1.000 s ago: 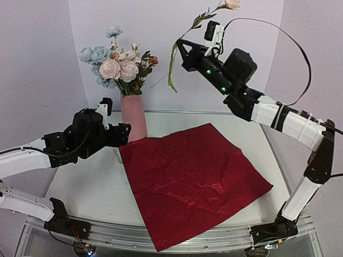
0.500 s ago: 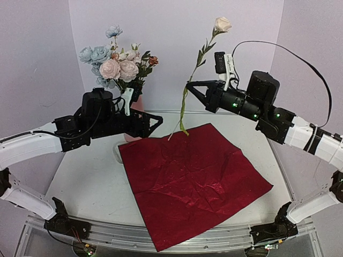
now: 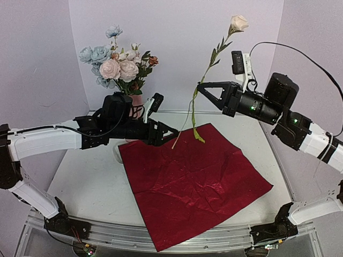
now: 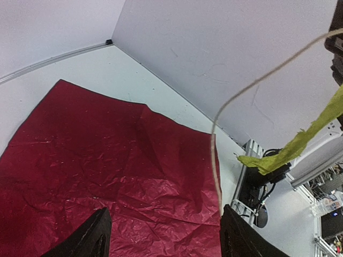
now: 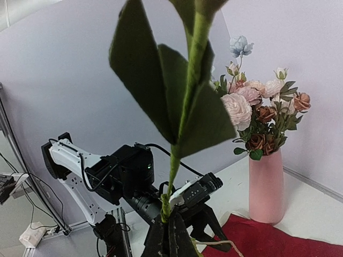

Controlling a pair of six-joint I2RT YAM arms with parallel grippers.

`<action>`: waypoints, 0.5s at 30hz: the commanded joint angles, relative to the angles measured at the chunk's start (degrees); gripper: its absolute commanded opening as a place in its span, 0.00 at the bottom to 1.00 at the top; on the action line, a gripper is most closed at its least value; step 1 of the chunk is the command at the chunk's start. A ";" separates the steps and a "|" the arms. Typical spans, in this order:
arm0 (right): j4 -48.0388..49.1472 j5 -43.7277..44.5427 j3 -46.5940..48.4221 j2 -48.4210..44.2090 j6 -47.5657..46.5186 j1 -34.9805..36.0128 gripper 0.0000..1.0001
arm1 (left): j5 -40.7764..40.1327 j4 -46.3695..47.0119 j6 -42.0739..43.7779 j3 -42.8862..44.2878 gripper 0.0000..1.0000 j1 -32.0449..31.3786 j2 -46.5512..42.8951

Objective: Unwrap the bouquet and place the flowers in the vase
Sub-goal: Insert the fake flower into the vase.

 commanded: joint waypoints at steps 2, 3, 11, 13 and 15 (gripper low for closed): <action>2.42 -1.61 -0.08 -0.47 1.42 0.28 0.00 | 8.07 6.32 -1.81 2.06 0.70 0.19 -1.46; 2.43 -1.60 -0.15 -0.39 1.45 0.30 0.00 | 7.92 6.86 -1.97 1.50 0.71 0.19 -2.10; 2.42 -1.50 0.01 -0.14 1.83 0.29 0.00 | 8.60 8.81 -3.49 -1.70 0.69 0.19 -4.07; 2.42 -1.44 0.22 -0.21 1.92 0.27 0.00 | 9.68 8.78 -4.25 -1.78 0.67 0.17 -3.13; 2.45 -1.32 0.32 -0.24 1.95 0.26 0.00 | 10.82 8.77 -4.95 -1.72 0.65 0.19 -1.98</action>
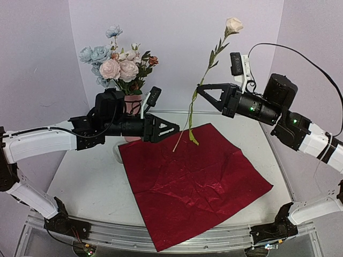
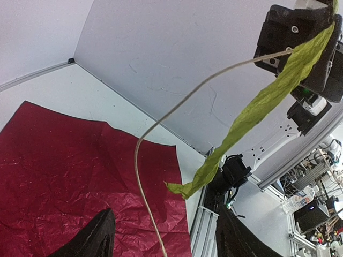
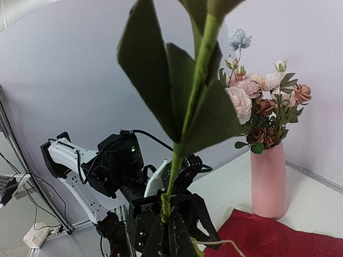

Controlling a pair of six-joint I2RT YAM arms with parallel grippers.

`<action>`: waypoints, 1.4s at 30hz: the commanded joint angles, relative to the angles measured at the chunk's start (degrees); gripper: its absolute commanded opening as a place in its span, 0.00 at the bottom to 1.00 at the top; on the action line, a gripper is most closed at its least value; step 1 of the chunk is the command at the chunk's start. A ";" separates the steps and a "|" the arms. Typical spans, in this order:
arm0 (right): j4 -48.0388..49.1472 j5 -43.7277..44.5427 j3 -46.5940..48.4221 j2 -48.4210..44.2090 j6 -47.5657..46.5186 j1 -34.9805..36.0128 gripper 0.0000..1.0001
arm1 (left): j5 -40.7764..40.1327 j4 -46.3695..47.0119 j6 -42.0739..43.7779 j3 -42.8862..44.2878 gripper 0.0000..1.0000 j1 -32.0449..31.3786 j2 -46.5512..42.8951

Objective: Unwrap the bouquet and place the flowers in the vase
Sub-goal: Insert the fake flower into the vase.

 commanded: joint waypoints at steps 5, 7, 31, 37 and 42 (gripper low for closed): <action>2.94 -0.61 0.57 -0.62 0.77 0.30 0.00 | 7.48 2.22 -3.67 0.35 0.62 0.19 3.92; 2.95 -0.51 0.53 -0.69 0.77 0.34 0.00 | 8.28 2.25 -4.10 0.46 0.60 0.16 4.57; 2.93 1.08 1.11 -0.24 0.86 0.30 0.00 | 5.96 2.45 -4.23 -4.21 0.00 -0.32 2.36; -0.36 9.85 3.68 -0.93 1.53 0.09 0.00 | 0.63 4.86 3.10 -9.42 0.00 -3.22 0.15; -8.35 18.42 9.81 -0.61 1.16 -0.50 0.00 | -1.28 5.90 6.71 -12.86 0.00 -5.38 -1.00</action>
